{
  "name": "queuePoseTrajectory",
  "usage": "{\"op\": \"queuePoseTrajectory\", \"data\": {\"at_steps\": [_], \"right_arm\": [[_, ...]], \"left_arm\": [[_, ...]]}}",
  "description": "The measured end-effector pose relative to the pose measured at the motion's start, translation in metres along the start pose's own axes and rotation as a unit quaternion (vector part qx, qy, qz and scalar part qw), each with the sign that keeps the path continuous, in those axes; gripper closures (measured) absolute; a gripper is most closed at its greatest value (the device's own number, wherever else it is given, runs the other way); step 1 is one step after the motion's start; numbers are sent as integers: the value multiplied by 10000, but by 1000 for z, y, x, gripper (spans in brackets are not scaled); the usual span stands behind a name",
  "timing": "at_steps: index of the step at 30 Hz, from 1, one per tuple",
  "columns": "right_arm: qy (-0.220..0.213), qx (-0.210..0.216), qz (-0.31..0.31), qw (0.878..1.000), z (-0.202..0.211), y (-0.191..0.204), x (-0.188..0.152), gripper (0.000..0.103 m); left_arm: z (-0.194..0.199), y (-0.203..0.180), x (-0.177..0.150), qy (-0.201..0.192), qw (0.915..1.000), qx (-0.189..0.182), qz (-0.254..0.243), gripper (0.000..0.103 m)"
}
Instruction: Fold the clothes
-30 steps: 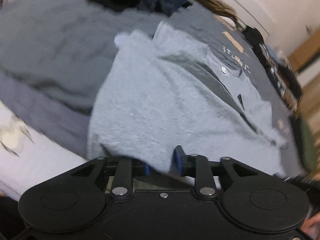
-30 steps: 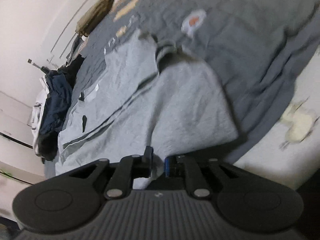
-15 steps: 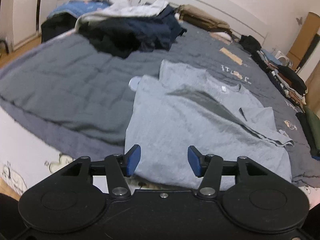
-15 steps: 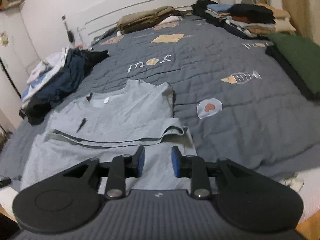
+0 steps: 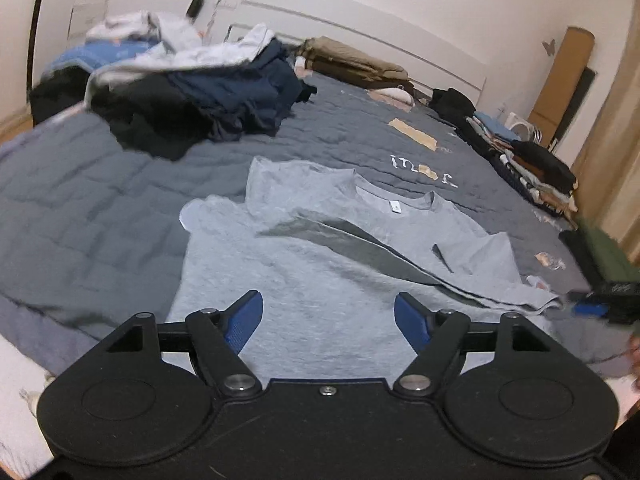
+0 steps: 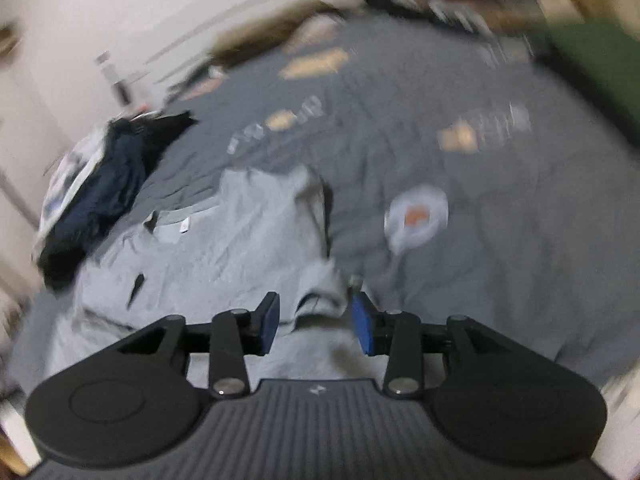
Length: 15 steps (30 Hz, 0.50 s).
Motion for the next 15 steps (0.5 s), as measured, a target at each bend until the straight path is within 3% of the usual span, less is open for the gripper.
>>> {"op": "queuePoseTrajectory", "data": {"at_steps": [2, 5, 11, 15], "right_arm": [[-38, -169, 440, 9989, 2, 2, 2, 64], [-96, -421, 1098, 9930, 6, 5, 5, 64], [-132, -898, 2397, 9666, 7, 12, 8, 64], [-54, -973, 2892, 9523, -5, 11, 3, 63]], "left_arm": [[-4, 4, -2, 74, 9999, 70, 58, 26], [-13, 8, -6, 337, 9986, -146, 393, 26], [-14, -5, -6, 302, 9993, -190, 92, 26], [-15, -23, -9, 315, 9986, -387, -152, 26]]}}
Point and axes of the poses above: each gripper's, at about its wrist camera, not at the fingertips, and z roughly against the way its jaws point, y to its left, x to its top, the point moved 10 cm from there along -z, roughly the way its jaws point, and after that the axes turned 13 degrees about y, right-handed, at the moved point
